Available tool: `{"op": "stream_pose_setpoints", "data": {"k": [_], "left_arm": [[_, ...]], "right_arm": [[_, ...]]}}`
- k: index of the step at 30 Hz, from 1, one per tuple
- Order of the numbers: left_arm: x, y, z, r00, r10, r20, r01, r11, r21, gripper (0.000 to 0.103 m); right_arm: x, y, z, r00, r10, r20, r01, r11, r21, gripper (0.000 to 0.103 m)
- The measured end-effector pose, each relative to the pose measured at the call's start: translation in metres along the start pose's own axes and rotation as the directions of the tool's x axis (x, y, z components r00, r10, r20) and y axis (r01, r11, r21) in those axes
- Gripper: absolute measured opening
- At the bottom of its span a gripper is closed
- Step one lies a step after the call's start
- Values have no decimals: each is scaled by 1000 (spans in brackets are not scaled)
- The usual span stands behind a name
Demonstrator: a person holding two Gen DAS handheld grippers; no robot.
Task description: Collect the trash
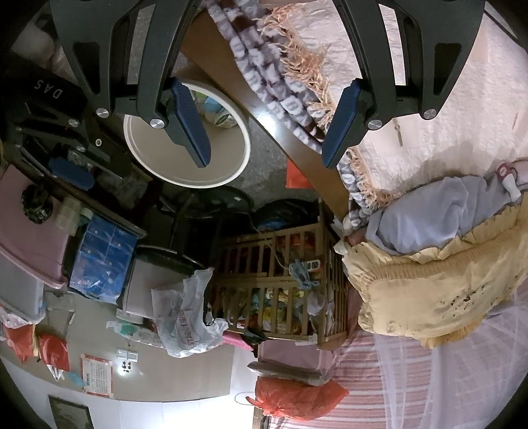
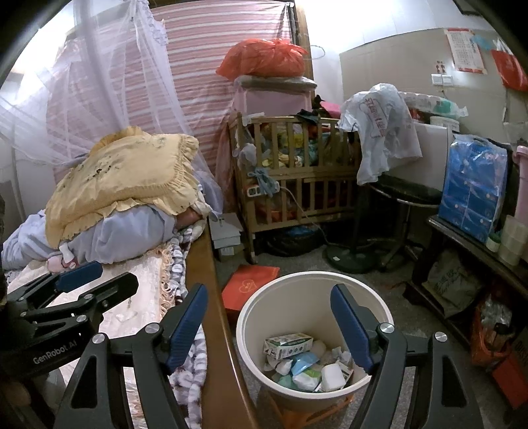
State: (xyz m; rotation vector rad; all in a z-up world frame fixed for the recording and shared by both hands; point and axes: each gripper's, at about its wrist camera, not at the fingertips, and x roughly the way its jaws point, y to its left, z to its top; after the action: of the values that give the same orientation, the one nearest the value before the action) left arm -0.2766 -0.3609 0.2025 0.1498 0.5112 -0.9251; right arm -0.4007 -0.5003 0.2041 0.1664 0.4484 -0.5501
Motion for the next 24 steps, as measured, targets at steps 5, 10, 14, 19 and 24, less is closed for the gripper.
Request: {"op": "stream_pose_setpoints", "data": {"k": [5,10,14,19,24], "left_arm": [[1,0,0,1000,1,-1,-1,1000,0,69],[1,-1,-2,1000,1,-3,-1,1000,0,69],[3,-2,-3,1000,2,-4,-2,1000,0,69],[3,-4,-5,1000,3,-5,-3,1000,-1,69],[4,-5,-6,1000,4,-6,-4,1000,-2,69]], "right_arm": [[4,-2,-1,1000,2,-12,-2,1000,0,75],[4,-1,-2,1000,2,-13,-2,1000,1,75],[5,-1,-2,1000,2,-17,-2,1000,1,75],[6,-1,-3,1000,2,-21,-2,1000,1,75],[7,-1,-3,1000,2,-22,-2,1000,1,76]]}}
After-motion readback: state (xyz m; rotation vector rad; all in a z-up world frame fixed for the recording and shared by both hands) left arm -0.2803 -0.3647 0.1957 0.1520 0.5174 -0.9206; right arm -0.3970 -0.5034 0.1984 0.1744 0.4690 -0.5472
